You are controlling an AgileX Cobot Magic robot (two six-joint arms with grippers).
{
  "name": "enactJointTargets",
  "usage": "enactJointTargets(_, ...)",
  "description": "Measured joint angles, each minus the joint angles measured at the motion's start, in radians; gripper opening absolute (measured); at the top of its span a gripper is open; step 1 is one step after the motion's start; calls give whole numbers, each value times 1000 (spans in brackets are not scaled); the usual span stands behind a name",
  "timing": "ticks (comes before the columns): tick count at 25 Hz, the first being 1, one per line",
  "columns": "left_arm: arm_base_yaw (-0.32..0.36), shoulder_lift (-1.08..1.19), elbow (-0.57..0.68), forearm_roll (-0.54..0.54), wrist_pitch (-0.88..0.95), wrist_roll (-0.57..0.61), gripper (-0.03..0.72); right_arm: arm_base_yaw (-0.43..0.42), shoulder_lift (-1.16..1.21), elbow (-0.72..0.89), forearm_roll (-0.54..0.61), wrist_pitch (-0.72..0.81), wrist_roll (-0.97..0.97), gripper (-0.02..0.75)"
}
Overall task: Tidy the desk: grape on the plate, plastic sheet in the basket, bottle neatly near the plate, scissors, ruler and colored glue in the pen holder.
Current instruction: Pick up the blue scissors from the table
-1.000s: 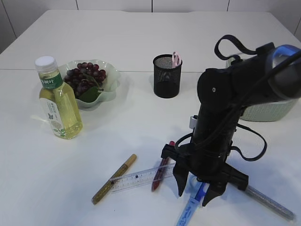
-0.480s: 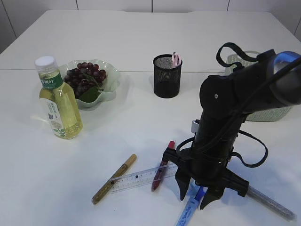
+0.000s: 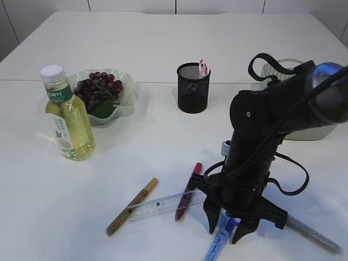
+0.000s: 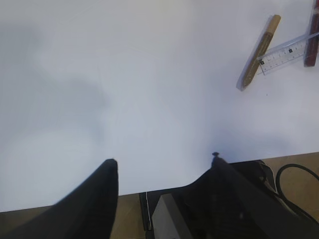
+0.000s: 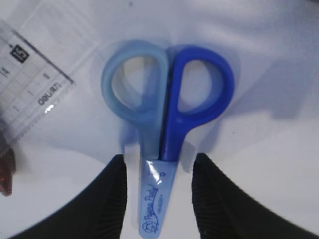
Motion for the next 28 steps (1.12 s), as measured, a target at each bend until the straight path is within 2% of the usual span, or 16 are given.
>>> enactJointTargets(21,0,0,0,0,0,0,426,0,25,-2,23,-4,0,351)
enactJointTargets(28,0,0,0,0,0,0,426,0,25,-2,-1,-7,0,351)
